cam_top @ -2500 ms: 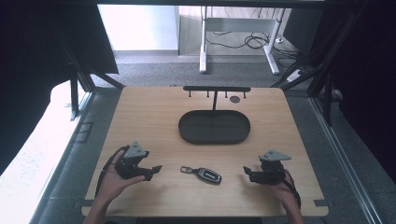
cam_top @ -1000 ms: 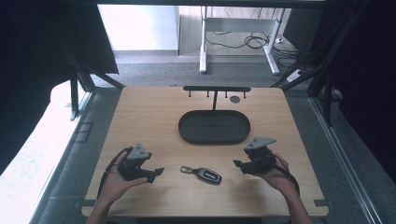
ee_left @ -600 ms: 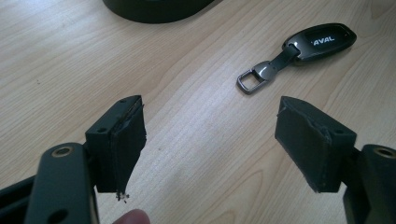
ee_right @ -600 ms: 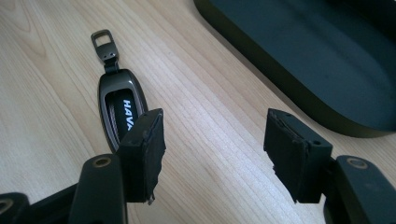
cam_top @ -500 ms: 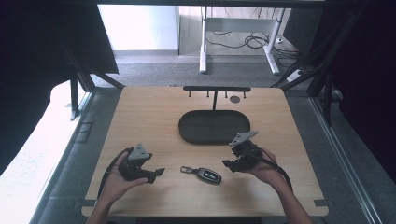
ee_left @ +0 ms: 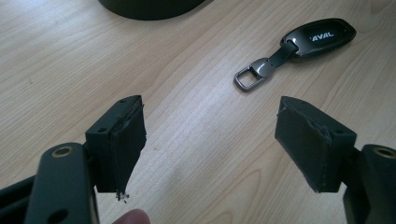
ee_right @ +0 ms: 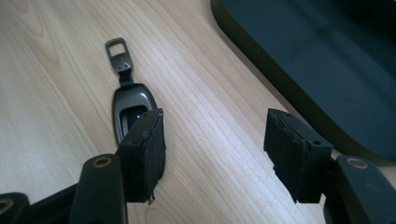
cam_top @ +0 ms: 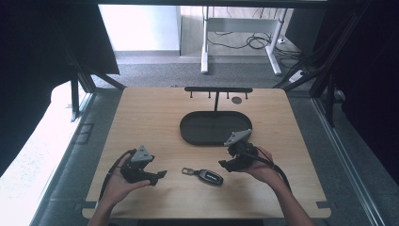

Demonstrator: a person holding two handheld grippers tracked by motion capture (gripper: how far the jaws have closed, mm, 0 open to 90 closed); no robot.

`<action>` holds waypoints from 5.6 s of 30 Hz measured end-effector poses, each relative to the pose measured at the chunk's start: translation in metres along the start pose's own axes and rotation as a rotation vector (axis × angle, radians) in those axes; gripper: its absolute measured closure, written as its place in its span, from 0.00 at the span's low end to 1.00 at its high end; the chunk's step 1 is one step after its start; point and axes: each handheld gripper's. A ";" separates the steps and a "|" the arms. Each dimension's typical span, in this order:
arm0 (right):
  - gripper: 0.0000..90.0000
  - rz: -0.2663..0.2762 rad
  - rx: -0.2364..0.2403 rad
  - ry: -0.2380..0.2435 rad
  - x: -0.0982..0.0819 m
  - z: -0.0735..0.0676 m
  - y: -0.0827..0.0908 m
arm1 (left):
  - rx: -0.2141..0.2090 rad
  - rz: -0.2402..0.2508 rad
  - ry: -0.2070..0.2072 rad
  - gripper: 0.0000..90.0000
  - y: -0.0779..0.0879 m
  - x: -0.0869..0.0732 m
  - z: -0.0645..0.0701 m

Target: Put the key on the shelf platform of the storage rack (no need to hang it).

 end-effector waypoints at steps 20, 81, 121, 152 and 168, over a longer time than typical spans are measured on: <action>0.42 -0.113 0.029 0.098 0.037 -0.021 -0.020 | -0.006 -0.006 -0.014 0.27 -0.003 0.001 0.002; 0.55 -0.351 0.083 0.225 0.042 -0.052 -0.083 | -0.004 -0.015 -0.008 0.27 -0.005 0.000 0.001; 0.56 -0.157 0.012 0.168 0.049 -0.026 -0.007 | 0.002 -0.014 -0.013 0.27 -0.007 0.000 0.001; 0.55 -0.136 0.017 0.163 0.062 -0.024 0.001 | -0.007 -0.053 -0.017 0.27 -0.016 0.000 0.004; 0.55 -0.139 0.026 0.184 0.064 -0.029 -0.003 | -0.017 -0.076 -0.025 0.27 -0.022 0.000 0.005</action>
Point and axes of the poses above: each handheld gripper's, and its own axes: y roughly backward along the jaws, x roughly out of its top, z roughly to its right, and after that the axes turned 9 degrees about -z, right-handed
